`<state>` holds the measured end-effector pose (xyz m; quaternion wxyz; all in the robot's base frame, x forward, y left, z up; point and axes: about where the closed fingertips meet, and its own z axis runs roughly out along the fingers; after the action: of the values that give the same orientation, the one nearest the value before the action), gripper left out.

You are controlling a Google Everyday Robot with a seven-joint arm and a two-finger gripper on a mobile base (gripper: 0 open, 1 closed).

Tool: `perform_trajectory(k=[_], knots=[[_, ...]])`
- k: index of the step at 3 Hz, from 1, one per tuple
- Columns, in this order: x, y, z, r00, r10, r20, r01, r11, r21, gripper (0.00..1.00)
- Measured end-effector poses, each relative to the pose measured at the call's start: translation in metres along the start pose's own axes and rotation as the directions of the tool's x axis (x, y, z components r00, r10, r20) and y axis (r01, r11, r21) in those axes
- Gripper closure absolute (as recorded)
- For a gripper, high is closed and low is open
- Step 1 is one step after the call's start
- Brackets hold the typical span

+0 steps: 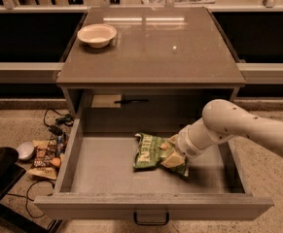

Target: Pick green jalapeno chip bag from top drawer and place on counter

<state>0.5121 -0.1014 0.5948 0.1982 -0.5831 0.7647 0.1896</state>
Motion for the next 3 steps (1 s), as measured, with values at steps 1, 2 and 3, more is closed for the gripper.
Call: perform_trajectory(k=[1, 2, 3], knots=[[0.000, 0.000, 0.000, 1.000, 0.000, 0.000, 0.000, 1.0000, 0.000, 1.00], [-0.084, -0.010, -0.078, 0.993, -0.113, 0.018, 0.112, 0.9932, 0.031, 1.00], [-0.165, -0.015, -0.157, 0.975, -0.222, 0.017, 0.220, 0.9737, 0.057, 1.00]])
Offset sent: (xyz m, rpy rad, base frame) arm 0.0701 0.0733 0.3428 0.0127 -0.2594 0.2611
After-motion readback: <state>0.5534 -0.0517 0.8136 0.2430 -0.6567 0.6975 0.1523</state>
